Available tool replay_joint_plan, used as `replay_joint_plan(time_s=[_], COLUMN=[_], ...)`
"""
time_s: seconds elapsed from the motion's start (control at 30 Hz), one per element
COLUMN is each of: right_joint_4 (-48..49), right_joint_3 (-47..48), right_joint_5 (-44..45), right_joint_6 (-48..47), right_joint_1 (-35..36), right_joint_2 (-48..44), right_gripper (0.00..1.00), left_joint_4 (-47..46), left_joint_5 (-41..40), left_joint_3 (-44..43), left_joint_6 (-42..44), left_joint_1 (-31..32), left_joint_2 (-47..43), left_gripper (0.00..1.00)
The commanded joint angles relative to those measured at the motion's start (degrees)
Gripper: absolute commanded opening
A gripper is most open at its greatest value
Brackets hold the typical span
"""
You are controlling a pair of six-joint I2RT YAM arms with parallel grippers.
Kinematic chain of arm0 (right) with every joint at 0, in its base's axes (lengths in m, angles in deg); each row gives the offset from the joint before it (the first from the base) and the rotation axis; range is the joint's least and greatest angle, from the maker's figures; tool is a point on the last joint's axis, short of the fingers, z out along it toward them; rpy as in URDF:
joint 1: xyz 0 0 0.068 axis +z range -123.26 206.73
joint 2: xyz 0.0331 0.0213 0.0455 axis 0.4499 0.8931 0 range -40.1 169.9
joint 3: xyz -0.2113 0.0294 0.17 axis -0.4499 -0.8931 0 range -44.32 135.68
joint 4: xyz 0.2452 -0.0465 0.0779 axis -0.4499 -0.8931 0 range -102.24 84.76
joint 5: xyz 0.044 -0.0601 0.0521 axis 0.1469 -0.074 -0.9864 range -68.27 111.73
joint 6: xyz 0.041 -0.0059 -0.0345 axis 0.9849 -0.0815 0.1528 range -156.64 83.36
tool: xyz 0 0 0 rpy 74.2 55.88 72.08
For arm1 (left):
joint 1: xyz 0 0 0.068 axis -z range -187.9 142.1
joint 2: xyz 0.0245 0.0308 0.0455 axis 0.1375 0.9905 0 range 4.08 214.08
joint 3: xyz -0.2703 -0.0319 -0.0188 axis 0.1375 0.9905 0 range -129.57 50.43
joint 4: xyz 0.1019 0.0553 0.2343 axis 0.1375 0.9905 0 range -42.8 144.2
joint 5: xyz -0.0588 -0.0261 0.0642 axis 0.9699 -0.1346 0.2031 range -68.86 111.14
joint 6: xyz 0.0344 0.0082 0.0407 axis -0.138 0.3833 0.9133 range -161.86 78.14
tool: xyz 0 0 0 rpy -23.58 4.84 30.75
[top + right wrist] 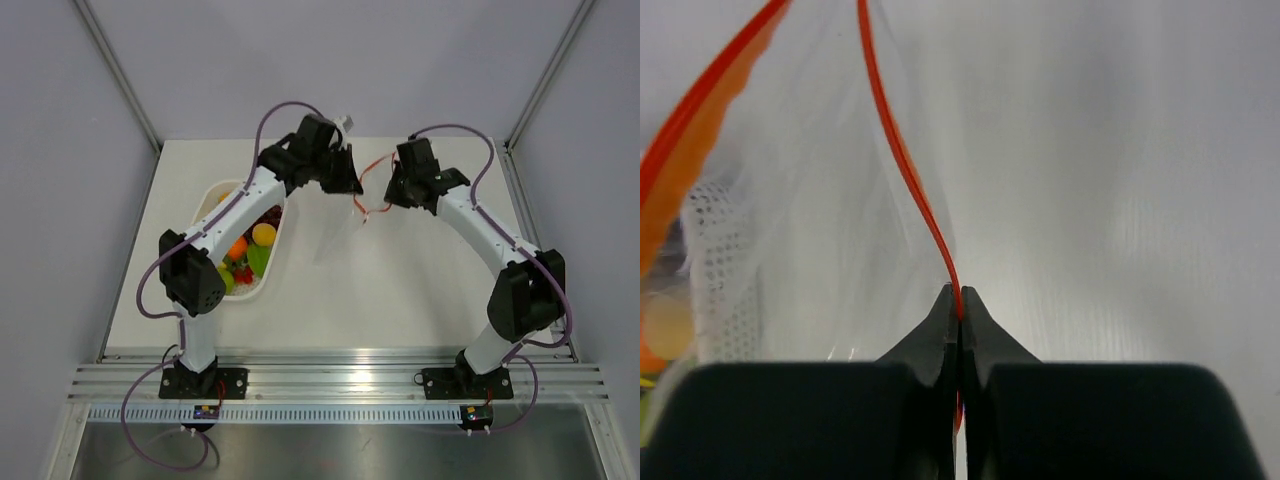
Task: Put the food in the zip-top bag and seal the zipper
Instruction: Open the zipper of the food storage bag.
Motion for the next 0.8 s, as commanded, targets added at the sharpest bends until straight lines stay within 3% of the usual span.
replay_joint_plan(time_s=[0.0, 0.17, 0.3, 0.5, 0.67, 0.77], right_joint_4=[-4.11, -5.62, -5.61, -13.87, -16.33, -14.85], right_joint_3=[13.56, 21.85, 19.75, 19.74, 21.15, 17.38], right_joint_5=[8.86, 9.93, 9.13, 15.46, 8.62, 6.25], right_joint_6=[-9.39, -13.99, -16.43, -21.37, -21.90, -21.37], right_joint_1=[-2.09, -2.09, -2.00, -2.00, -2.00, -1.65], right_joint_2=[-4.48, -7.63, -10.19, -8.87, -8.08, -7.38], right_gripper=[0.00, 0.00, 0.00, 0.00, 0.00, 0.00], left_joint_4=[4.56, 4.14, 0.09, -1.23, -0.88, -2.01], left_joint_5=[-1.49, -1.85, -1.33, 2.89, 2.19, 0.34], left_joint_3=[-16.72, -18.28, -8.80, -0.08, 1.94, 7.20], left_joint_6=[3.26, 5.20, 4.93, 3.62, 4.05, 4.23], left_joint_1=[-2.95, -3.83, -3.83, -2.52, -1.99, -3.82], left_joint_2=[-0.16, -4.36, -6.66, -2.97, -1.56, -3.75], left_gripper=[0.00, 0.00, 0.00, 0.00, 0.00, 0.00])
